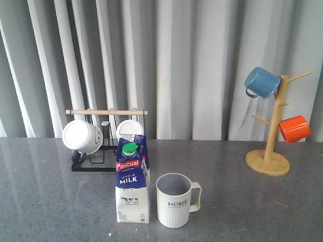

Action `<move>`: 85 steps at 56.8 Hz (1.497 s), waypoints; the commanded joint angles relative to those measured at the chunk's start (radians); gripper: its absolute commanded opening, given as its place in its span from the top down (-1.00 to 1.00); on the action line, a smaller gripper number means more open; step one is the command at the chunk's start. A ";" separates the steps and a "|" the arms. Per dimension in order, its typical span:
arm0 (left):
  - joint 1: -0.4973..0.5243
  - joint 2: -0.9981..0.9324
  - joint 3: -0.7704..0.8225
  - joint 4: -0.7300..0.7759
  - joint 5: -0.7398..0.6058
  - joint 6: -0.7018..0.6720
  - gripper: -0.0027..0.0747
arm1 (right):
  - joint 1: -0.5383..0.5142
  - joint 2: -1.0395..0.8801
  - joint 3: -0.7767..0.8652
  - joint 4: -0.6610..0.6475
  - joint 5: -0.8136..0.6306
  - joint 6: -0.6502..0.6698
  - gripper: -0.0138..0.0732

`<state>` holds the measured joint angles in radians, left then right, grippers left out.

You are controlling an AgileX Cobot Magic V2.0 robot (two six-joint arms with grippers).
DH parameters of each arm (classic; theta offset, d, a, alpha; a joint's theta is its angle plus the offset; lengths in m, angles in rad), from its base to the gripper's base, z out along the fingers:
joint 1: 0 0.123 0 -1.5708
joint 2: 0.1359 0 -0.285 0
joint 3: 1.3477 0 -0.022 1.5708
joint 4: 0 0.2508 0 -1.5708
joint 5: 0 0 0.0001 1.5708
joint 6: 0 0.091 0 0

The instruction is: Place milk next to cup

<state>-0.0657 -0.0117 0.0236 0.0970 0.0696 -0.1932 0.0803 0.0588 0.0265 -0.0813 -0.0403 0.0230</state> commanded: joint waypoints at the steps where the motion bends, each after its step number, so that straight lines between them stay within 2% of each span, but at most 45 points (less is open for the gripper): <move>1: -0.006 -0.013 -0.021 -0.007 -0.070 -0.005 0.95 | -0.005 -0.064 0.012 -0.003 -0.051 0.021 0.70; 85: -0.006 -0.013 -0.021 -0.007 -0.070 -0.005 0.95 | -0.005 -0.083 0.012 -0.006 -0.040 0.021 0.70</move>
<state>-0.0657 -0.0117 0.0236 0.0970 0.0709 -0.1923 0.0803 -0.0117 0.0279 -0.0815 -0.0126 0.0420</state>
